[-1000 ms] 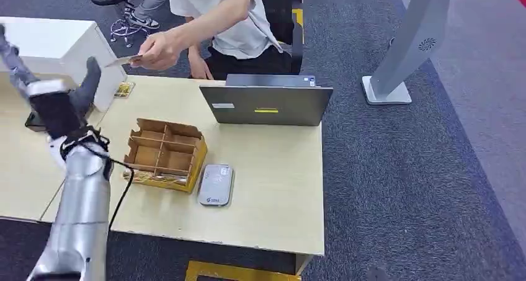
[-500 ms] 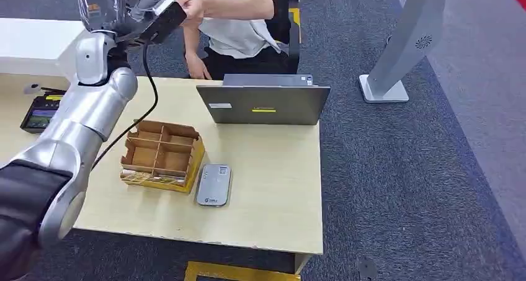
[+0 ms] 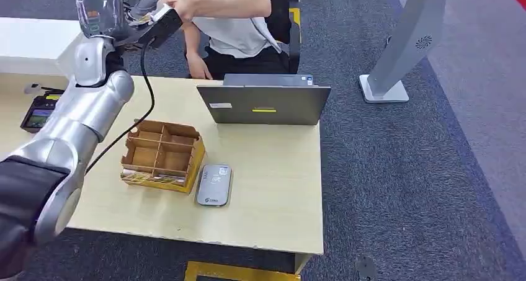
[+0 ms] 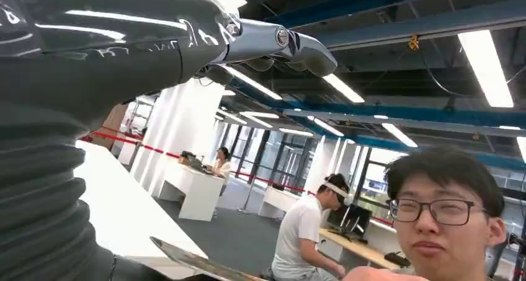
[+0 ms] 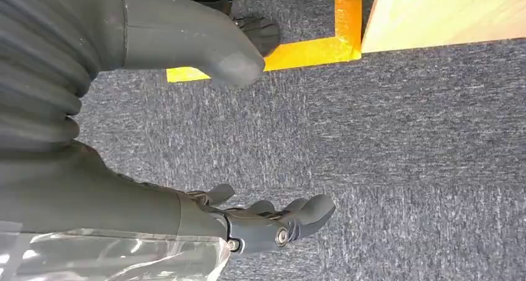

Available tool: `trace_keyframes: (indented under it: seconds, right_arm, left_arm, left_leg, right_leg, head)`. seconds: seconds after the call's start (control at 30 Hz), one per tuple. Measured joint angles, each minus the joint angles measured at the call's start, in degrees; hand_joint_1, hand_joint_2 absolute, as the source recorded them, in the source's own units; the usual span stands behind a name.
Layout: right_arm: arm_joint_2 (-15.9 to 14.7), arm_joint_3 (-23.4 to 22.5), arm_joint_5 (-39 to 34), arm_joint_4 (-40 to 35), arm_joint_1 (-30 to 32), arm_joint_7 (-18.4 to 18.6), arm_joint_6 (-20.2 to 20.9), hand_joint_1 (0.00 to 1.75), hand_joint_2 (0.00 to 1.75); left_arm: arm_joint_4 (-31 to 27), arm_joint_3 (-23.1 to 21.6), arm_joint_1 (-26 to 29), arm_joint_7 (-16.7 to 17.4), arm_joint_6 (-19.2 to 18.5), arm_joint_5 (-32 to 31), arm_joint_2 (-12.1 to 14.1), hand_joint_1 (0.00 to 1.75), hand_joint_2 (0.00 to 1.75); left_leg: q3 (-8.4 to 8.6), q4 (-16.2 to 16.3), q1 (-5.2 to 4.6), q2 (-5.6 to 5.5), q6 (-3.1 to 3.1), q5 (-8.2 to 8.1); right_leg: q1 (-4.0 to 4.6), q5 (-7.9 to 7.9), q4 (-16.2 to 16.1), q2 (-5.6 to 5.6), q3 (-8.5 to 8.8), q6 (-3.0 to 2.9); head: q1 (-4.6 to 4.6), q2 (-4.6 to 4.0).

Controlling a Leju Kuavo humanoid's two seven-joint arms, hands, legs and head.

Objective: Pass the card to the sensor for recognition and then transmit it.

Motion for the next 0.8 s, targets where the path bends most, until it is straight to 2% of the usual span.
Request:
trace_keyframes:
  seconds: [0.27,0.8]
  right_arm:
    - [0.0,0.02,-0.11,0.0,0.01,0.04,-0.07,0.0,1.75]
    - [0.0,0.04,-0.13,0.0,0.01,0.04,-0.07,0.0,1.75]
  left_arm:
    - [0.94,0.0,0.59,-1.35,-1.07,0.48,0.33,1.75,1.75]
    - [1.44,0.0,0.6,-1.75,-1.35,0.66,0.33,1.75,1.75]
  left_leg:
    - [-0.04,0.0,0.0,-0.03,0.0,0.0]
    - [-0.06,0.0,0.0,-0.03,0.0,0.0]
  right_leg:
    - [0.0,0.0,0.0,-0.04,-0.04,0.0]
    - [0.0,0.0,0.0,-0.04,-0.07,0.0]
  head:
    - [0.0,0.0]
    - [0.0,0.0]
